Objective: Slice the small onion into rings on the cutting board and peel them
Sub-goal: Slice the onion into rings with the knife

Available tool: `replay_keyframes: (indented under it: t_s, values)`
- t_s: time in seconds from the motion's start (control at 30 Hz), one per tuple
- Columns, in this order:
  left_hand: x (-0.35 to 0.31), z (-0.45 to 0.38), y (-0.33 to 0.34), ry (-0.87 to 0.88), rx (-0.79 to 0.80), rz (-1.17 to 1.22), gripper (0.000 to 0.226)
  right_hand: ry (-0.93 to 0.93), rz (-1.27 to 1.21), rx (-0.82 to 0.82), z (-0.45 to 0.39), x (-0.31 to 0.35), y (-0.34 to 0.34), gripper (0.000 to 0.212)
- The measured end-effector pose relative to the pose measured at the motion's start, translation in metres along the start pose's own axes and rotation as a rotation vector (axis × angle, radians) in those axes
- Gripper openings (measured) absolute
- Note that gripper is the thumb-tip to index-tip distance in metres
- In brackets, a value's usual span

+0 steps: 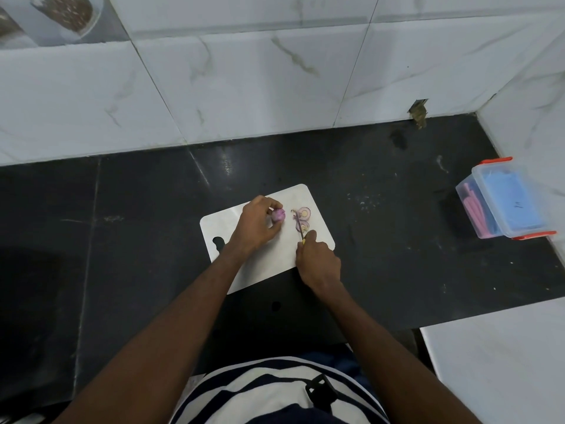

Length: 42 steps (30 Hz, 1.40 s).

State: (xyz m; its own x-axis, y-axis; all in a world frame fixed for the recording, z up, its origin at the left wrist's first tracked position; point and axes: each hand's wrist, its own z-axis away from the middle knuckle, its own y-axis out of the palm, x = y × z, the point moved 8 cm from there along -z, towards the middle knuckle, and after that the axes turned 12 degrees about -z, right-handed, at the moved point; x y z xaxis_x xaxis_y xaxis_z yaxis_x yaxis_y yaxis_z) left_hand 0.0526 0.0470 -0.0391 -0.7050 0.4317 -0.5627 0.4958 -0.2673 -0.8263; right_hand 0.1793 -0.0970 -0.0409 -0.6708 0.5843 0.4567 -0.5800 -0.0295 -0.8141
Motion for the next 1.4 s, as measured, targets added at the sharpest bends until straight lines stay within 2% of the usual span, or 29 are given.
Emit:
replay_keyframes:
  t_s: [0.17, 0.27, 0.4, 0.53, 0.67, 0.73, 0.83, 0.9, 1.07, 1.27, 1.4]
  values:
    - [-0.001, -0.002, 0.003, 0.016, 0.036, -0.024, 0.029, 0.006, -0.024, 0.006, -0.001, 0.003, -0.012, 0.075]
    - [-0.002, -0.001, 0.002, 0.023, 0.045, -0.004, 0.033, 0.005, -0.028, 0.03, -0.004, 0.003, -0.015, 0.081]
    - [-0.011, -0.002, 0.0, 0.087, 0.079, 0.052, 0.05, -0.006, -0.045, 0.063, -0.008, 0.002, -0.01, 0.079]
    - [-0.026, -0.005, 0.016, 0.214, 0.26, -0.103, 0.053, -0.026, 0.008, 0.066, -0.007, 0.005, -0.007, 0.076]
    - [-0.026, -0.015, 0.025, 0.186, 0.303, -0.197, 0.048, -0.037, 0.091, 0.058, -0.004, 0.01, -0.008, 0.075]
    - [-0.022, -0.018, 0.026, 0.156, 0.312, -0.193, 0.052, -0.039, 0.108, 0.039, -0.002, 0.01, -0.01, 0.061]
    - [-0.015, -0.019, 0.022, 0.085, 0.256, -0.127, 0.062, -0.026, 0.071, 0.019, 0.004, 0.004, -0.012, 0.038]
    - [-0.009, -0.016, 0.015, 0.028, 0.159, -0.057, 0.058, -0.008, 0.007, 0.0, 0.007, -0.002, -0.014, 0.029]
    - [-0.003, -0.001, 0.006, 0.006, 0.029, -0.024, 0.029, -0.01, -0.046, 0.008, 0.004, -0.002, -0.01, 0.035]
    - [0.001, 0.001, 0.0, -0.002, 0.023, -0.01, 0.031, -0.08, 0.033, 0.001, -0.013, 0.015, -0.008, 0.045]
    - [-0.001, 0.0, -0.006, 0.054, 0.031, -0.004, 0.03, -0.092, 0.013, 0.008, -0.023, 0.018, -0.008, 0.047]
